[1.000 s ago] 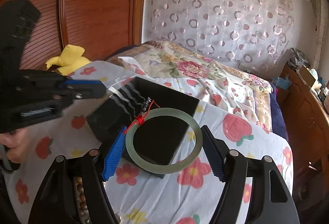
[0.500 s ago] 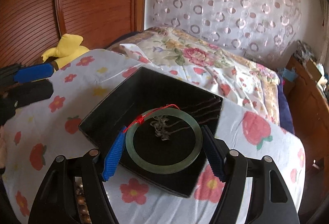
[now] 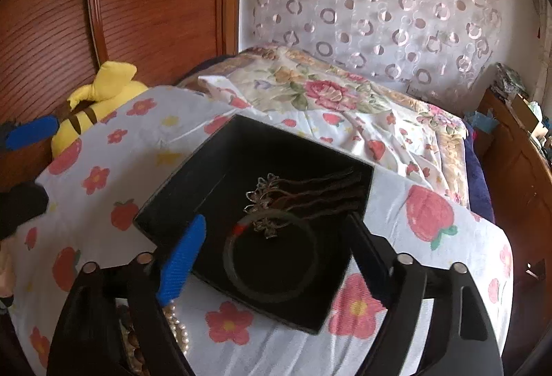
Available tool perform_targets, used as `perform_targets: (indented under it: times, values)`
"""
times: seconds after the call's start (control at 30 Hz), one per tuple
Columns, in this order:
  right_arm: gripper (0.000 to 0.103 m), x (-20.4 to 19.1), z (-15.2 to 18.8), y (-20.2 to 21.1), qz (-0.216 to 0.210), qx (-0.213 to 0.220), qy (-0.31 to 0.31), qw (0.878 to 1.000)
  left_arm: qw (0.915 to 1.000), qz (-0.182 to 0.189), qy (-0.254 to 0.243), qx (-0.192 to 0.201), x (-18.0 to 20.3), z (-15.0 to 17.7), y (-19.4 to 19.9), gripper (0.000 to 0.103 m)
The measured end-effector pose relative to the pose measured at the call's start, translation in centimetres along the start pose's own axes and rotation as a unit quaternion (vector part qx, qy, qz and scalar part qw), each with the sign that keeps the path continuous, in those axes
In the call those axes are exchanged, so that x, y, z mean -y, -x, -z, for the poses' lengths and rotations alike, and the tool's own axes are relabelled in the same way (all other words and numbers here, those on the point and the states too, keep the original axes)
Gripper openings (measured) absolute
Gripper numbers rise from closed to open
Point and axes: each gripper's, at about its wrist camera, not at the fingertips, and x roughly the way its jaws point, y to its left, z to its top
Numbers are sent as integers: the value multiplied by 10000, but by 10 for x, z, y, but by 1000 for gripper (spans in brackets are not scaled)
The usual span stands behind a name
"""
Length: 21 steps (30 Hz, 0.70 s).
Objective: Organize jewelry
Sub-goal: 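Move both open tools back from the box to the jewelry pile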
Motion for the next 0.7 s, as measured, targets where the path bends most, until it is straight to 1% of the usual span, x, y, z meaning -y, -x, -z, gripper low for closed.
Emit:
perform_targets:
  times: [0.13,0.23,0.4,0.47,0.6,0.7]
  values:
    - [85,6,4,21,14,144,-39,9999,9999,32,111,-75,1,6,3,91]
    - [85,9,17,46,-15,292,-103,9995,9997,88,140,-152,4,17,10,94]
    - [85,6,57,84,-35,439,-117,9990,9994,183,61,-291,15,41,21,94]
    - [85,4,73,92,-59,429,-124,9990,9991,212,41,-368,18,49,24,94]
    - [81,-1,103,103,-137,361,-183,9991,9981,177,-54,-592,27,66,29,94]
    - [81,-6,124,109,-142,328,-199,9992,9971,244,-21,-716,30,77,35,94]
